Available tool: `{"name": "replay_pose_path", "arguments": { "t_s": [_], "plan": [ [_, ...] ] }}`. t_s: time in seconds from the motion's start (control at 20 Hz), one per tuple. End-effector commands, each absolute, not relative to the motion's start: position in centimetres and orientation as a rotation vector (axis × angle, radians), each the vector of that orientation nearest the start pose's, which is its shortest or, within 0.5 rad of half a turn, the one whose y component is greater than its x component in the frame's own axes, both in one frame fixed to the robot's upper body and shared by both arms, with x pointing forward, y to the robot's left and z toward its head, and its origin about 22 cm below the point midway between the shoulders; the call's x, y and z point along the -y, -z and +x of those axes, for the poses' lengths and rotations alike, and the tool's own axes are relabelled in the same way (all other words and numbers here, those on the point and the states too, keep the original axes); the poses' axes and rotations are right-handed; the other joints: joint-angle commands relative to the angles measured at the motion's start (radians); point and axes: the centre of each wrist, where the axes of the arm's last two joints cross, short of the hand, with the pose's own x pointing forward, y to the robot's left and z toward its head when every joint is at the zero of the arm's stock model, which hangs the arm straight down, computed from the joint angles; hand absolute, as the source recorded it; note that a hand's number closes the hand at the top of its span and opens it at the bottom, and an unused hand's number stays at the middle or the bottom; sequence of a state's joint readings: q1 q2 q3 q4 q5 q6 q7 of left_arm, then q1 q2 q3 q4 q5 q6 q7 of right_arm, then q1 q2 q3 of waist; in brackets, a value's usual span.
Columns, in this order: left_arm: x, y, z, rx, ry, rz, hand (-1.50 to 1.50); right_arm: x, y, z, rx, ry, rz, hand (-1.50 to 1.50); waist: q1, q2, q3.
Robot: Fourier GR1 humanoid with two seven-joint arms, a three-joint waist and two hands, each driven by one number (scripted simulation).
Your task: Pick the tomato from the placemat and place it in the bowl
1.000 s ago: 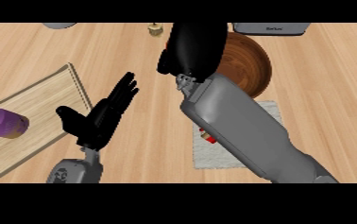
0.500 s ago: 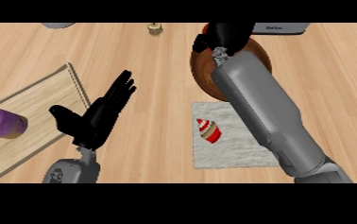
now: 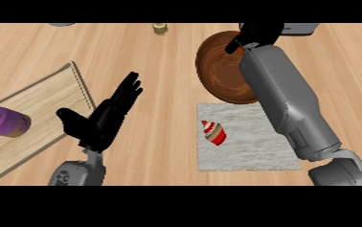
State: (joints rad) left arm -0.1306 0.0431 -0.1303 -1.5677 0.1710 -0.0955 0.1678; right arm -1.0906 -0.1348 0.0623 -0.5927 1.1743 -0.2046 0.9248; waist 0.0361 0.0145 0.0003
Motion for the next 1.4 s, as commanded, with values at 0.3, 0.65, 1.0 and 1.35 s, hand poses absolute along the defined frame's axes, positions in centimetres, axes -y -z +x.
{"name": "replay_pose_path", "arguments": {
  "t_s": [0.3,0.65,1.0,1.35],
  "plan": [
    [-19.4,-3.3,27.9,1.489,0.158,-0.306,0.0,17.2,-10.4,45.4,1.144,-0.284,-1.221,-1.5,-0.008,0.0,0.001],
    [-20.3,-1.8,26.5,1.459,0.124,-0.274,0.0,12.7,-11.0,42.9,1.631,0.17,-1.105,-1.5,-0.033,-0.015,0.003],
    [-21.2,-2.2,26.3,1.481,0.14,-0.258,0.0,10.5,-10.9,37.0,1.856,0.237,-0.875,-1.5,-0.047,-0.031,0.0],
    [-21.4,-2.0,26.7,1.473,0.076,-0.225,0.0,8.1,-8.5,27.2,2.02,0.206,-0.767,-1.5,-0.102,-0.044,-0.002]
  ]
}}
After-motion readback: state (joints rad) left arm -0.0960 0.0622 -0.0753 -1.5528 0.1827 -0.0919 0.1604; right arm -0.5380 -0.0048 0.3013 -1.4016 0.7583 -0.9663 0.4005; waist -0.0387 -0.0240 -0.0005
